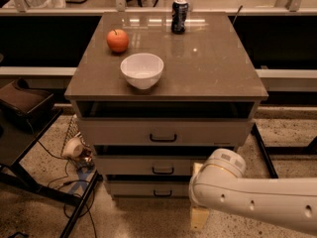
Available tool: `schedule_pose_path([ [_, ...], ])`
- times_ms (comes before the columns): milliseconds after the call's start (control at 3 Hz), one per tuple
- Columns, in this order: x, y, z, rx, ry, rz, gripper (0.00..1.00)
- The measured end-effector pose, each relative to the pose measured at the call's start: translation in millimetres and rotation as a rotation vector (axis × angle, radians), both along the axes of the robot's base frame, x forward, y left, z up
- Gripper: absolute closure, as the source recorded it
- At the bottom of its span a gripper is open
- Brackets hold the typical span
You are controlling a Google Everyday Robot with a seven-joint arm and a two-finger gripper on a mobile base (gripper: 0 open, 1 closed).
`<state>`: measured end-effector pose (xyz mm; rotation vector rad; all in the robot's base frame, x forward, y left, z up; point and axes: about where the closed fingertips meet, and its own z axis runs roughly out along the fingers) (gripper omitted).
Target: Open bottom drawer
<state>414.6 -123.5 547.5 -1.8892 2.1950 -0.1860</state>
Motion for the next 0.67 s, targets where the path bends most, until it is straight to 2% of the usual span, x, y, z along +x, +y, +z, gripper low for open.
schedule_pose_path([
  [333, 14, 9, -28, -0.019, -0.013, -0.006, 0.00],
  [667, 33, 12, -69, 0.010, -0.016, -0.057, 0.00],
])
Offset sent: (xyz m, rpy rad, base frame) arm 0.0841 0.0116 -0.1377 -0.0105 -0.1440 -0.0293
